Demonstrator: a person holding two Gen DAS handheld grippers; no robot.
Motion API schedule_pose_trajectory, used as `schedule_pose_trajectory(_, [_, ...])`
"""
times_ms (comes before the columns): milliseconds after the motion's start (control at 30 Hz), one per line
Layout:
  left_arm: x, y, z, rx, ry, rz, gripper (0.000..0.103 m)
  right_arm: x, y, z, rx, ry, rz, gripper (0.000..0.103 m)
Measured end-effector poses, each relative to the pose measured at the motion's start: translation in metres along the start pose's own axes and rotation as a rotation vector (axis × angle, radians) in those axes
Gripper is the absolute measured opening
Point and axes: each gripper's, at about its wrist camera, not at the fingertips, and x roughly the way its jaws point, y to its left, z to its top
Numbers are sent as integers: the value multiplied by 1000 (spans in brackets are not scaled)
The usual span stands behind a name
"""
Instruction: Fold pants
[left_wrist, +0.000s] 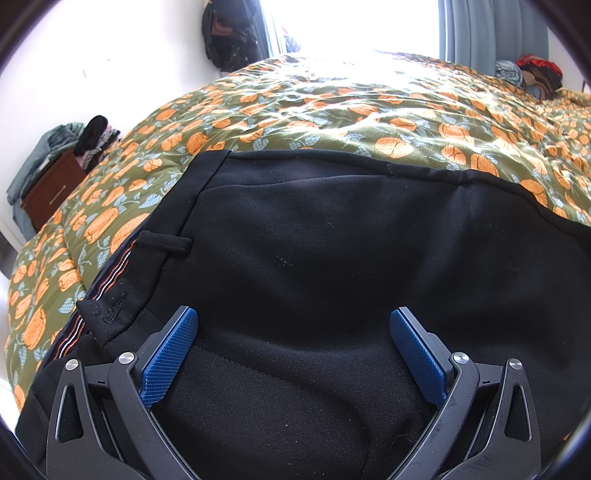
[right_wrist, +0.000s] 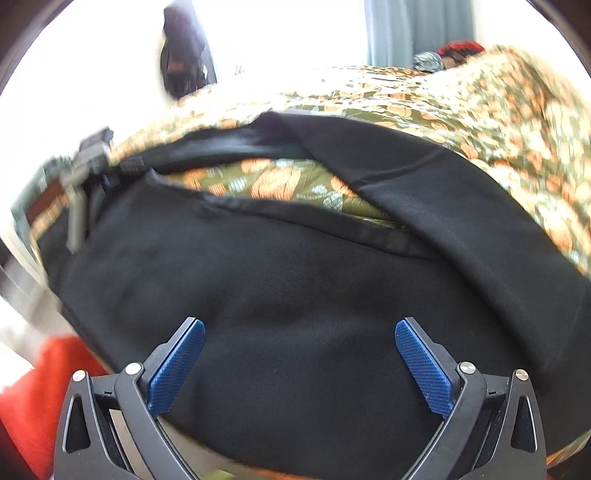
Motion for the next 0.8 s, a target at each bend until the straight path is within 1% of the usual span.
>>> schedule_pose_trajectory(67, [0, 0, 0, 0, 0, 0, 103, -17, -31, 0, 184, -62, 52, 102])
schedule_pose_trajectory(167, [0, 0, 0, 0, 0, 0, 103, -34, -89, -8, 495, -146, 64, 101])
schedule_pose_trajectory(200, [0, 0, 0, 0, 0, 0, 103, -37, -104, -12, 584, -169, 76, 97])
schedule_pose_trajectory(233, [0, 0, 0, 0, 0, 0, 103, -39, -116, -15, 661, -189, 92, 96])
schedule_pose_trajectory(267, [0, 0, 0, 0, 0, 0, 103, -40, -125, -17, 720, -203, 110, 93])
schedule_pose_trajectory(300, [0, 0, 0, -1, -1, 0, 103, -40, -131, -17, 765, -212, 125, 93])
schedule_pose_trajectory(333, [0, 0, 0, 0, -2, 1, 103, -39, -135, -16, 804, -215, 127, 92])
schedule_pose_trajectory(400, [1, 0, 0, 1, -2, 0, 103, -37, -145, -16, 887, -229, 122, 87])
schedule_pose_trajectory(467, [1, 0, 0, 0, -2, -2, 103, -37, -153, -20, 991, -247, 141, 86])
schedule_pose_trajectory(533, [1, 0, 0, 1, 0, -1, 103, -39, -159, -22, 1051, -248, 158, 85])
schedule_pose_trajectory(667, [1, 0, 0, 2, -2, 2, 103, -37, -167, -22, 1105, -240, 144, 82])
schedule_pose_trajectory(733, [1, 0, 0, 0, -1, 0, 103, -36, -167, -16, 1064, -229, 94, 73])
schedule_pose_trajectory(767, [1, 0, 0, 1, -1, 1, 103, -37, -167, -11, 1018, -223, 54, 60])
schedule_pose_trajectory(800, [1, 0, -1, 1, -2, 1, 103, -39, -165, -9, 969, -216, 13, 40])
